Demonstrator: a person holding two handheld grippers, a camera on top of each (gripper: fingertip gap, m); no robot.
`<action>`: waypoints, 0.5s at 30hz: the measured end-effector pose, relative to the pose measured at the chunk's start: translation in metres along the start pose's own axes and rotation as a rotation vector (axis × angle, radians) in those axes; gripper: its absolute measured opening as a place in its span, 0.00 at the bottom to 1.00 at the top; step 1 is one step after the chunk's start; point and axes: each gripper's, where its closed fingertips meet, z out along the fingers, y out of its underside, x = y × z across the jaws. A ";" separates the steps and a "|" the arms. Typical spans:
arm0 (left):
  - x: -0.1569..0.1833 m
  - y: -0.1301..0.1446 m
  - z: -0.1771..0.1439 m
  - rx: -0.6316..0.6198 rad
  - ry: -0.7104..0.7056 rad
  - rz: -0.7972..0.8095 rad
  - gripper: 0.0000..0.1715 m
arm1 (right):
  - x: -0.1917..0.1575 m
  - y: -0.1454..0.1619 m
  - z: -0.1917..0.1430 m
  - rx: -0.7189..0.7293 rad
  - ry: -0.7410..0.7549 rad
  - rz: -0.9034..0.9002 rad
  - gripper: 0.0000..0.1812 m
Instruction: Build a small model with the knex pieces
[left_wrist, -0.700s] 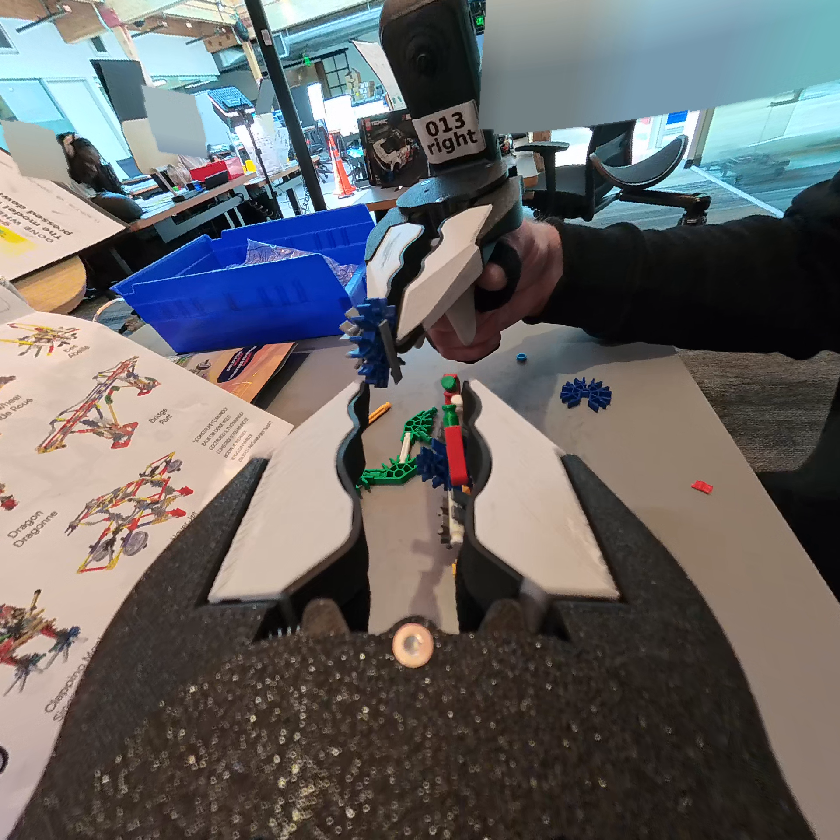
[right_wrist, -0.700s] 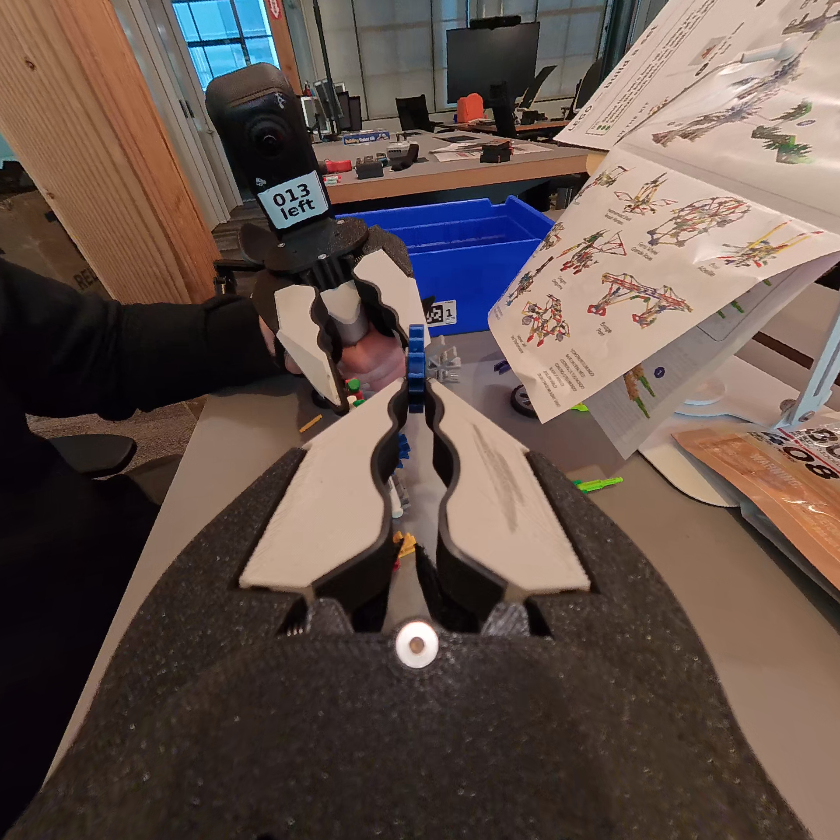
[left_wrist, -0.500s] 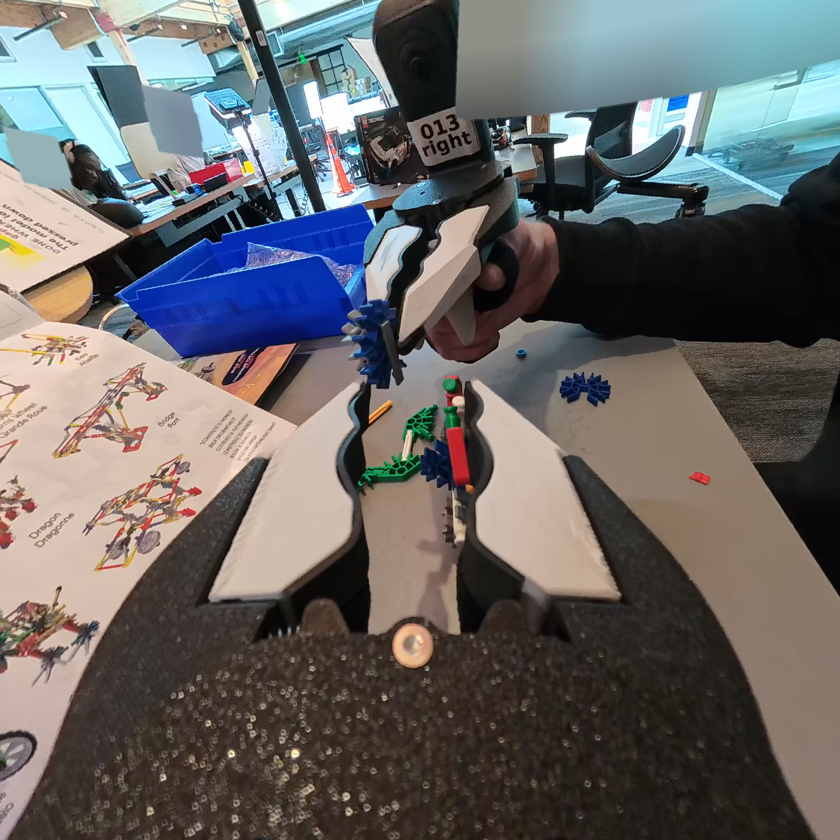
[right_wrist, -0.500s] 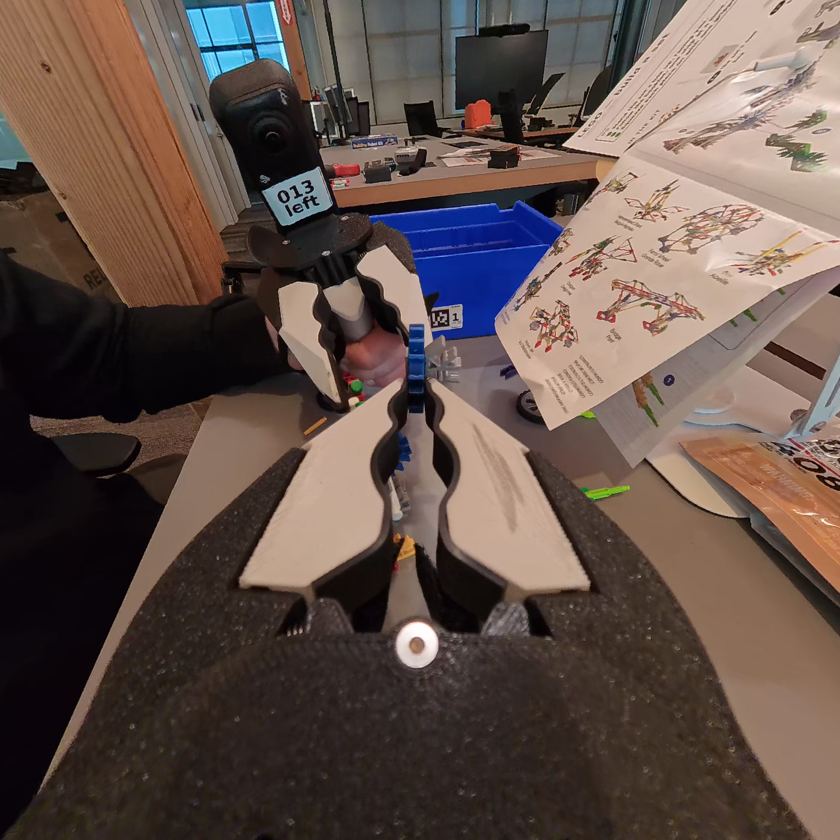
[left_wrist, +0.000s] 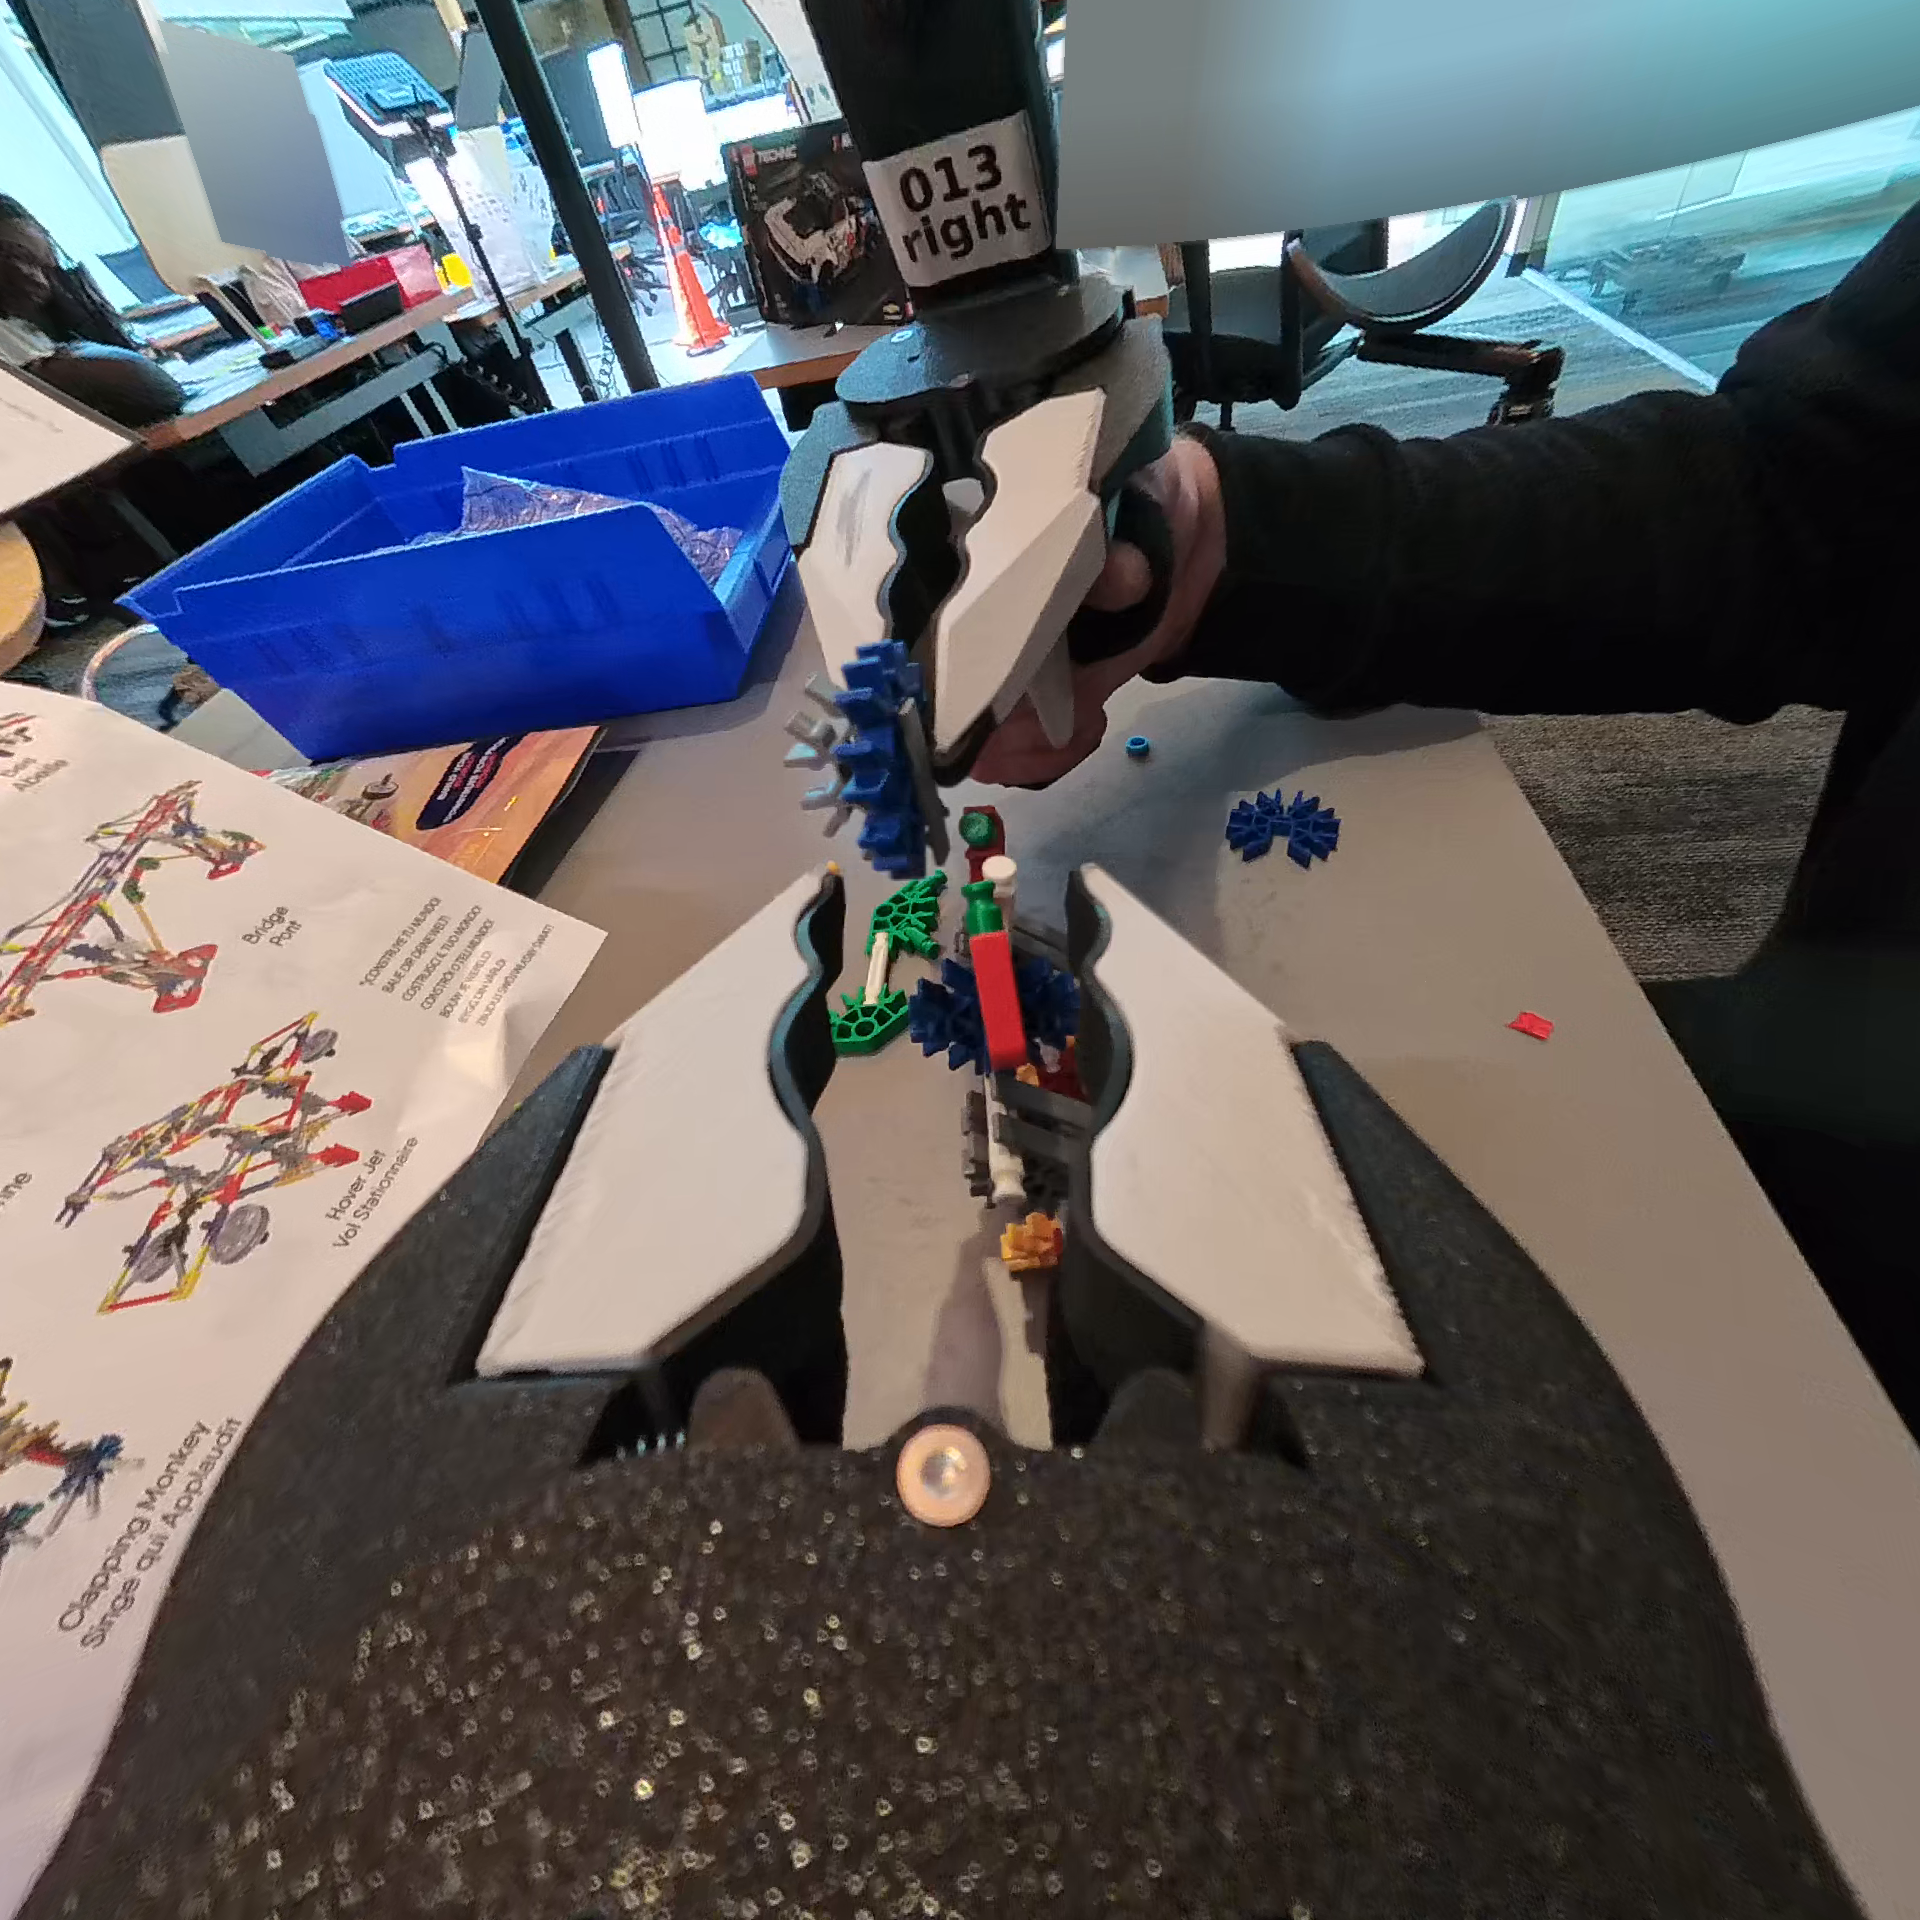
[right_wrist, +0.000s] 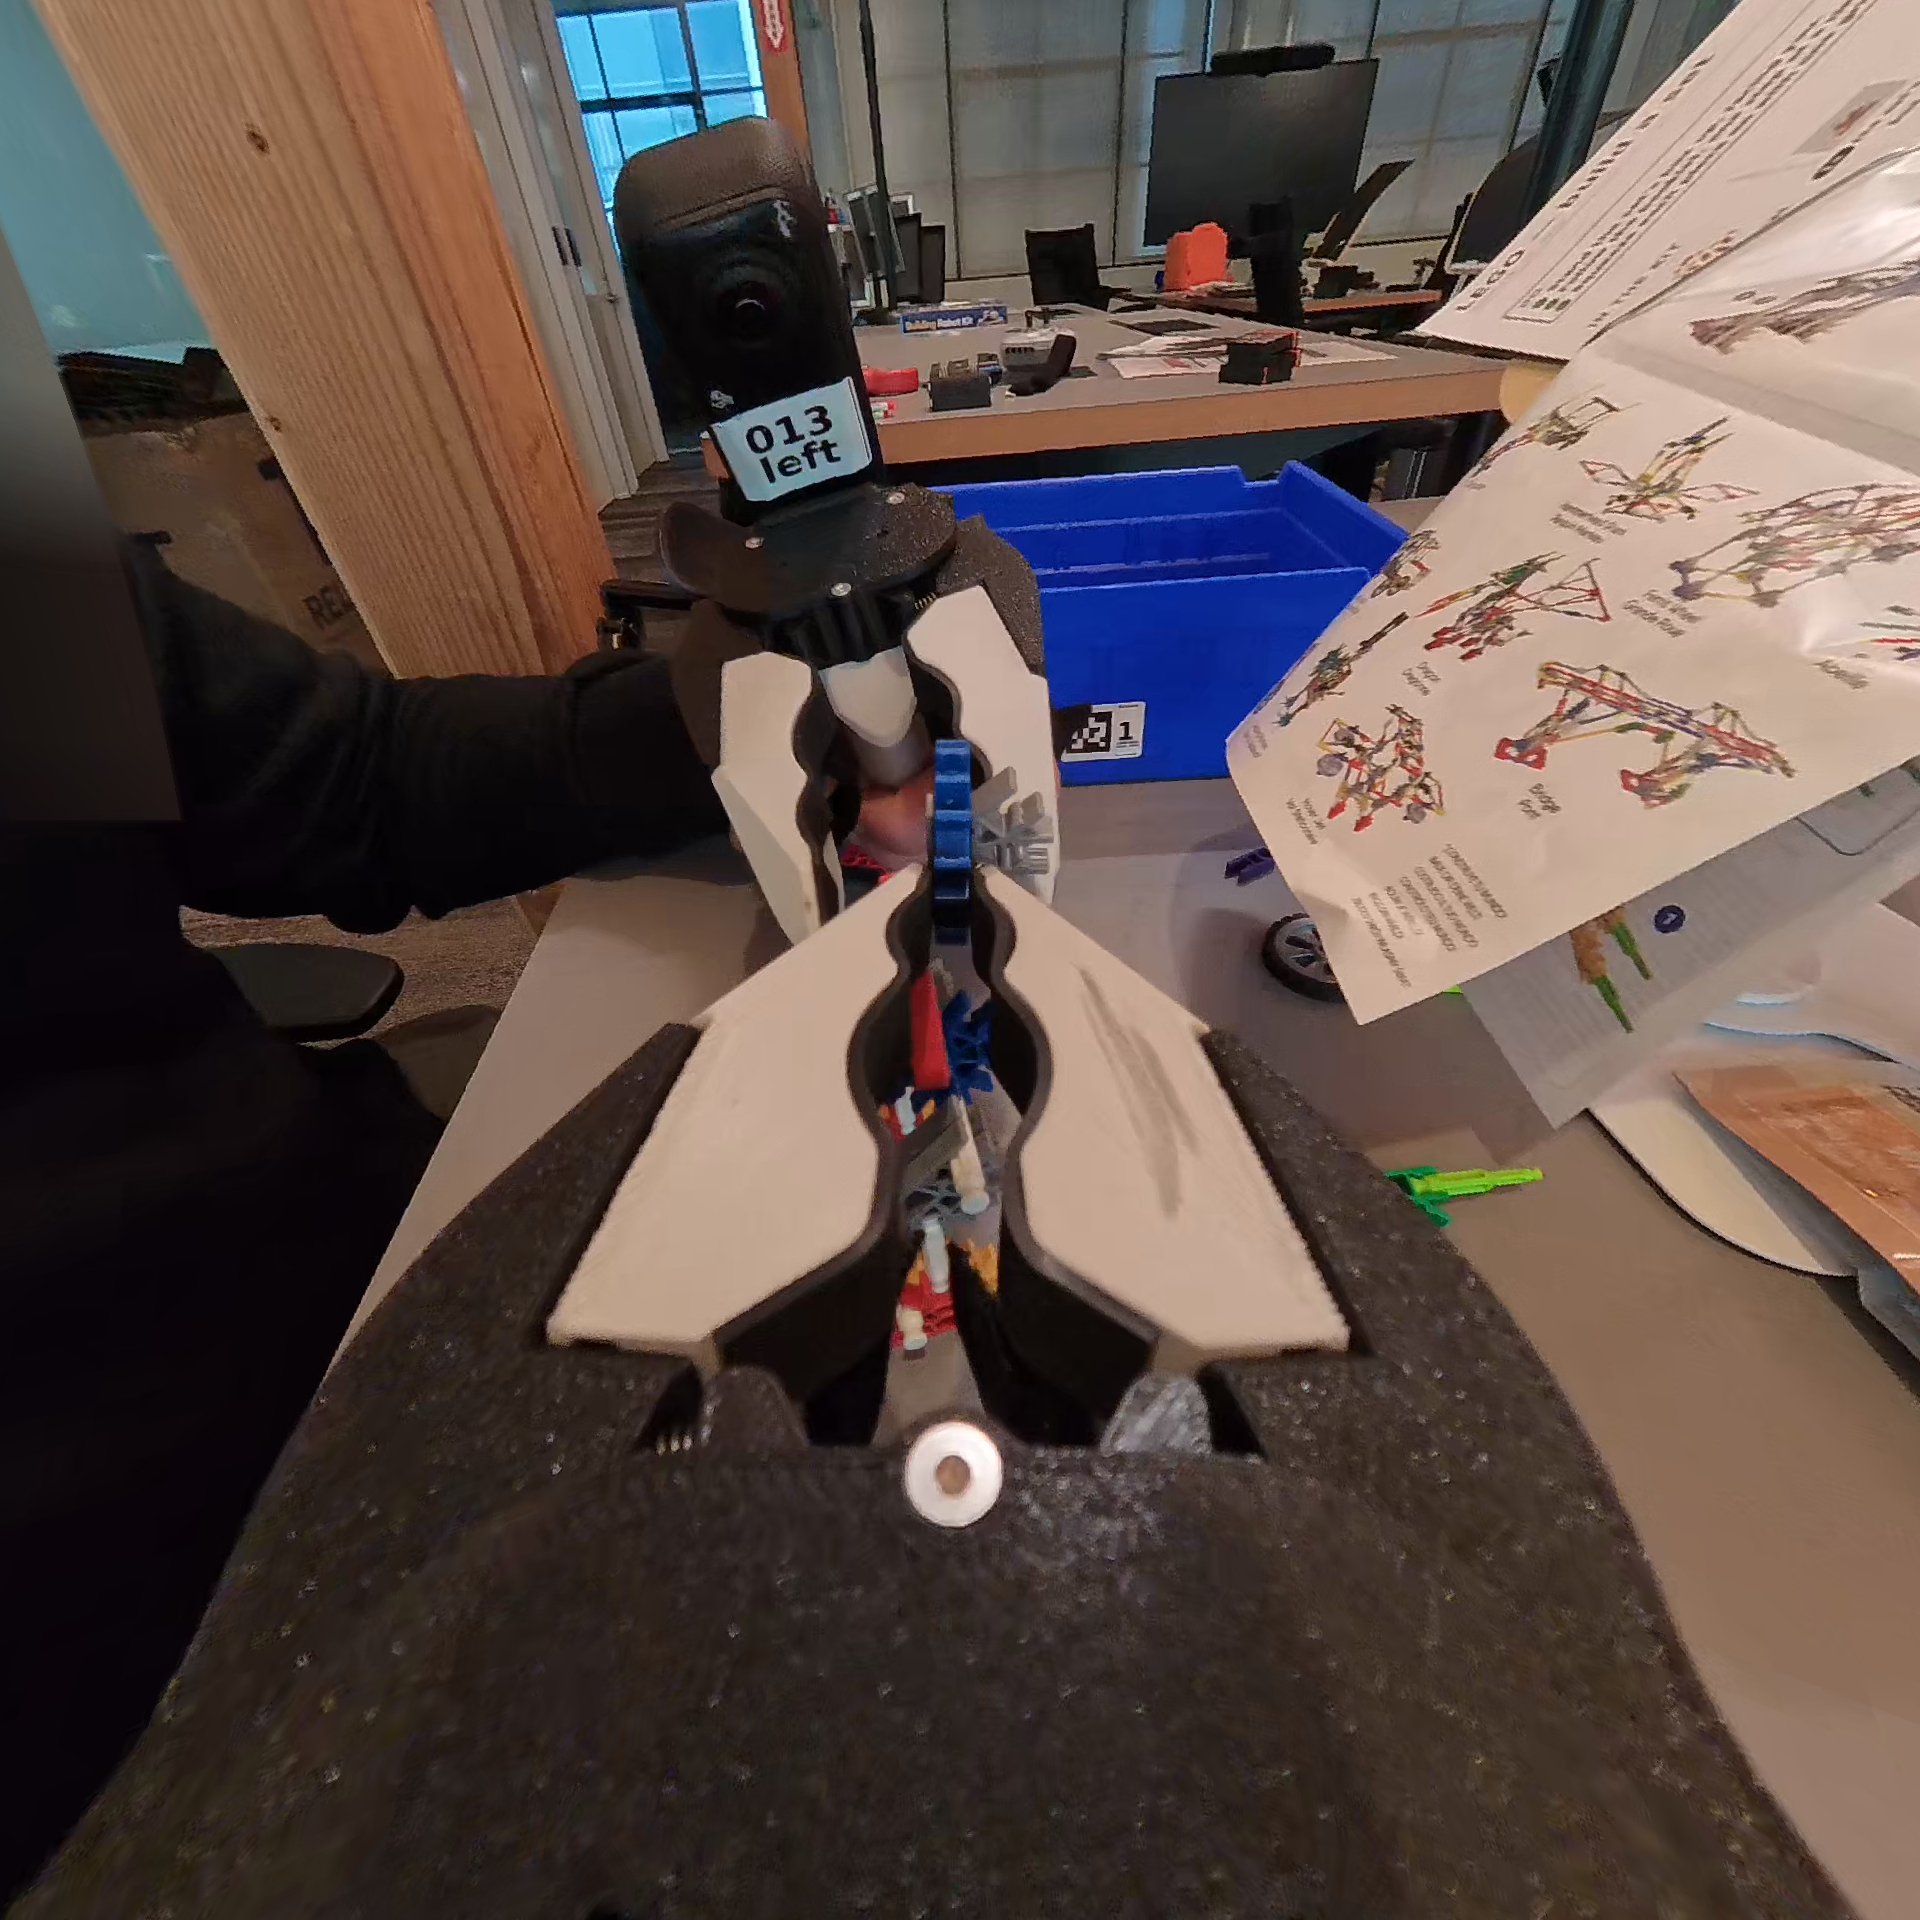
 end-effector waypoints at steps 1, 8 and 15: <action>0.000 0.001 0.001 -0.002 -0.001 0.002 0.24 | -0.001 0.000 0.001 -0.003 -0.006 -0.001 0.03; 0.002 0.001 0.002 -0.001 0.003 0.017 0.16 | -0.007 -0.001 0.001 0.001 -0.043 0.002 0.02; 0.003 0.001 0.003 0.003 0.012 0.016 0.12 | -0.013 0.001 0.001 -0.017 -0.079 0.006 0.03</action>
